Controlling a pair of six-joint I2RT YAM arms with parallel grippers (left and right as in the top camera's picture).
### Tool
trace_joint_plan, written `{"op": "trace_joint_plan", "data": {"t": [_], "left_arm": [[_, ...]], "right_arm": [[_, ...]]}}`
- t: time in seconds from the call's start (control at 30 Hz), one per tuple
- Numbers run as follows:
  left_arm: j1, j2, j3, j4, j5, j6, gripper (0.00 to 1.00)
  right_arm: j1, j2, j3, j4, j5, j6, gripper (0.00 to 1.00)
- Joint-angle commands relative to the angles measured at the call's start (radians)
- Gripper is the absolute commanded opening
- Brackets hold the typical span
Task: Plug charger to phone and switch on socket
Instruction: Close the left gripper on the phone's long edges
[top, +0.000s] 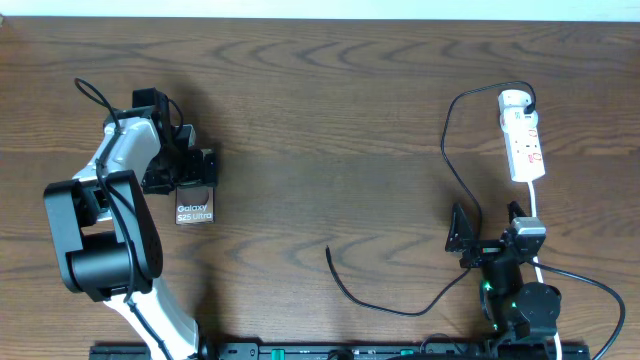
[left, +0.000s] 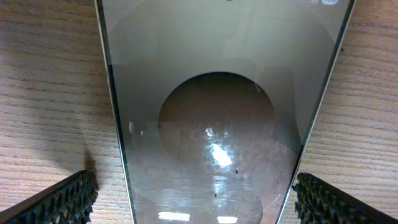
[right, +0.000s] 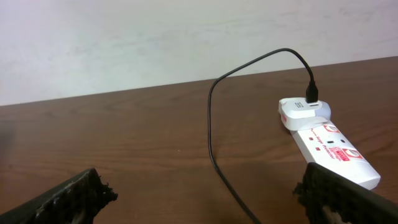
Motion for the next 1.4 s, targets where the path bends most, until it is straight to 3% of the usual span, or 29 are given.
{"op": "trace_joint_plan", "data": {"t": [0.0,0.27,1.37], "left_arm": [[-0.025,-0.005,-0.01,-0.004,-0.029,0.017,0.99],[-0.088,-0.005,-0.017,-0.014,-0.06,0.016,0.99],[-0.065,-0.004,-0.035,-0.006,-0.077,-0.011,0.99]], "right_arm": [[-0.009,-0.006,-0.002,-0.004,0.004,-0.004,0.99],[-0.009,-0.006,-0.002,-0.004,0.004,-0.004,0.99],[-0.009,-0.006,-0.002,-0.004,0.004,-0.004,0.99]]}}
